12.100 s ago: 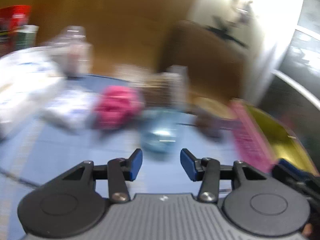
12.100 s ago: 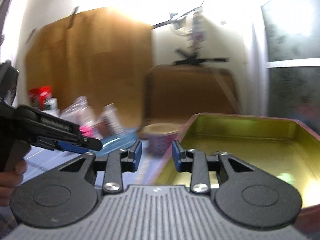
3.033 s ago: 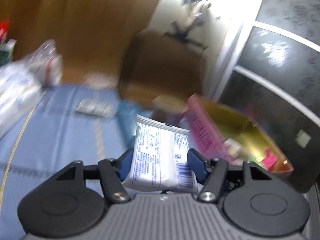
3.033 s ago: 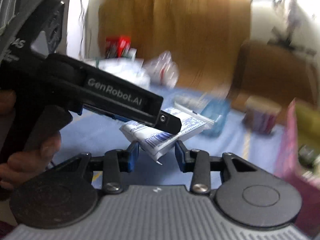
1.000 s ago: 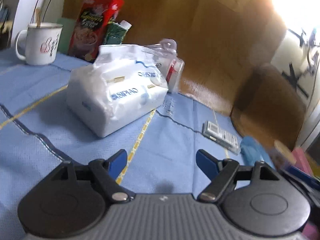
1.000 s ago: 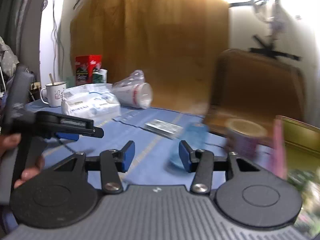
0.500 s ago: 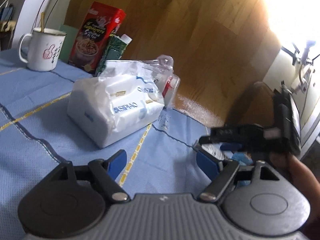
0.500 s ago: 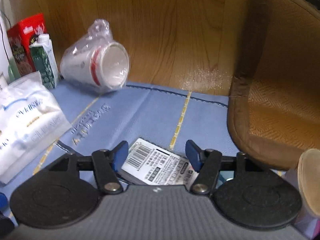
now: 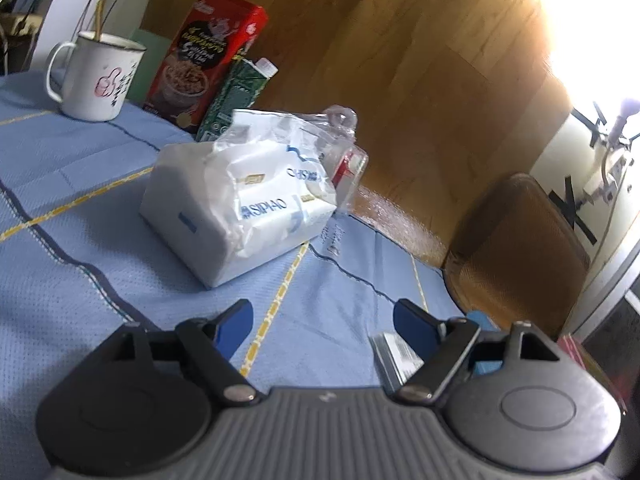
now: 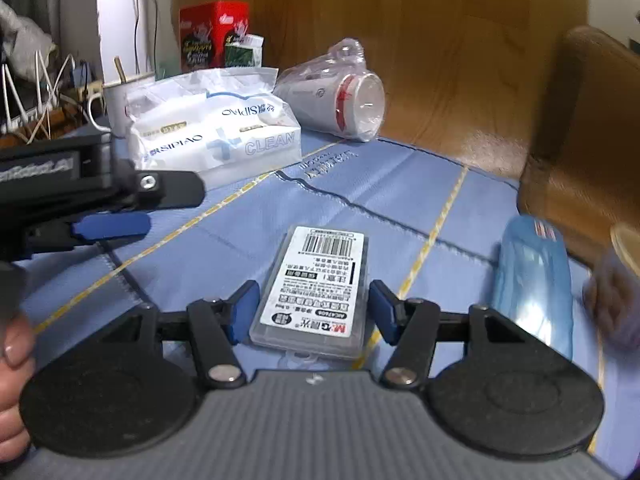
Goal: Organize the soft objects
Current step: 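Move the right gripper to the clear plastic lead case and grasp it, then carry the clear case into the pink tin and release it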
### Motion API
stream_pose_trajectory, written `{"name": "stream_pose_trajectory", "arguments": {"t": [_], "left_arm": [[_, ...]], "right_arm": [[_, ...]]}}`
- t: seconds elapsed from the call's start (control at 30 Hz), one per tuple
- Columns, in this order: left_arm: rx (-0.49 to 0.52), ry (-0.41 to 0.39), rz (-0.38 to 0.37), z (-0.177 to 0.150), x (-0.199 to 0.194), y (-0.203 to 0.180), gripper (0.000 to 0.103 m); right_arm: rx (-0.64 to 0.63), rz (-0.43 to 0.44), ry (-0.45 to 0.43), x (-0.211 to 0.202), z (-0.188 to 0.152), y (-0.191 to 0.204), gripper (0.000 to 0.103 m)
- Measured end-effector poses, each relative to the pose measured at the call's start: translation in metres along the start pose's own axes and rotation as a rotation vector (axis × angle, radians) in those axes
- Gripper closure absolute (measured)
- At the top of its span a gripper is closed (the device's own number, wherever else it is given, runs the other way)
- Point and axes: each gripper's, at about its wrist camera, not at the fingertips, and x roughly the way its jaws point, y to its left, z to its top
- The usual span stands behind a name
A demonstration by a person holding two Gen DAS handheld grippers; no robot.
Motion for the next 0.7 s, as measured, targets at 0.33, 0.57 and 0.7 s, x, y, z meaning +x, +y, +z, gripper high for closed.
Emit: {"name": "stream_pose_trajectory", "arguments": {"t": [0.33,0.57,0.7], "left_arm": [[0.094,0.075,-0.067,-0.006,0.001,-0.015,0.023],[0.116,0.304,-0.248,-0.035,-0.028,-0.060,0.033],[0.163,0.410,-0.231,-0.050,-0.030,-0.082,0.034]], "right_arm": [[0.138,0.085,-0.039,-0.083,-0.059,-0.006,0.043],[0.326,0.112,-0.115,-0.111,-0.088,-0.017,0.043],[0.402,0.180,-0.124,-0.113,-0.090,-0.032,0.043]]}}
